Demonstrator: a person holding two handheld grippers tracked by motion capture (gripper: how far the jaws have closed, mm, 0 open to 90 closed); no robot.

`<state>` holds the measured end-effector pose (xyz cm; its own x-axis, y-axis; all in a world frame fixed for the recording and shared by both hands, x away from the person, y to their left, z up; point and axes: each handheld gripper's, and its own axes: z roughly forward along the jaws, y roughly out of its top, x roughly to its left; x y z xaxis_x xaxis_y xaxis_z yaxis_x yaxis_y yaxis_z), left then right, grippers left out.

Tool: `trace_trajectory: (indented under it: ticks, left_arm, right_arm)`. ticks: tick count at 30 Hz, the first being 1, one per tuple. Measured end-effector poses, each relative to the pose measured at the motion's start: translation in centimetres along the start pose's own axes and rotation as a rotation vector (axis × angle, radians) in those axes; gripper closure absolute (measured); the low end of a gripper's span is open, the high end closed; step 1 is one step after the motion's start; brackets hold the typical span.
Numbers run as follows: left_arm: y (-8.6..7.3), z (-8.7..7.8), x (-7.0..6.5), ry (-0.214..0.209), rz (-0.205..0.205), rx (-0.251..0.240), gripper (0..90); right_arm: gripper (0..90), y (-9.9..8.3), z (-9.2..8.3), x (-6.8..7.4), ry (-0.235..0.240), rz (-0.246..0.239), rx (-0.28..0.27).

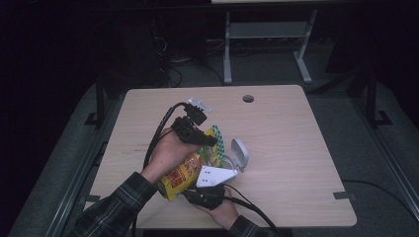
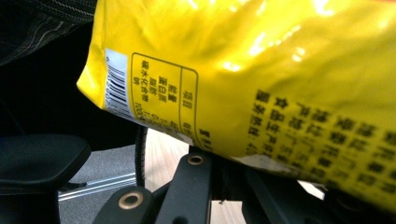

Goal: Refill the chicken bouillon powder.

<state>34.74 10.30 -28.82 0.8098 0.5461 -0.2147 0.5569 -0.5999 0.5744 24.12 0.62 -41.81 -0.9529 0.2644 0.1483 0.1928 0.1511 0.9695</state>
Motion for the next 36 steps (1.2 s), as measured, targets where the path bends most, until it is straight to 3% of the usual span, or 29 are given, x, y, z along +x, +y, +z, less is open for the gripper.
trace_trajectory:
  ticks: [17,18,25,27,29,35,36]
  left_arm:
    - [0.36,0.15,-0.11,0.009,0.012,0.021,90.0]
    - [0.41,0.33,-0.22,0.007,-0.007,0.014,90.0]
    - [0.53,0.45,-0.23,0.011,-0.004,0.022,90.0]
    - [0.54,0.44,-0.09,0.014,0.011,0.036,90.0]
    - [0.58,0.58,-0.18,0.011,-0.006,0.027,90.0]
    - [0.6,0.54,-0.06,0.01,0.006,0.039,90.0]
    - [0.57,0.61,-0.12,0.009,-0.007,0.027,90.0]
  right_arm:
    - [90.0,0.1,-0.07,-0.04,0.002,0.002,-0.01]
    - [90.0,0.1,-0.09,-0.04,0.002,0.004,-0.01]
    - [90.0,0.12,-0.12,-0.02,0.001,0.007,-0.012]
    - [90.0,0.11,-0.08,-0.04,0.001,0.008,-0.014]
    - [90.0,0.14,-0.08,-0.01,0.002,0.011,-0.016]
    - [90.0,0.11,-0.09,-0.03,0.002,0.01,-0.016]
    - [90.0,0.12,-0.09,-0.04,0.002,0.009,-0.015]
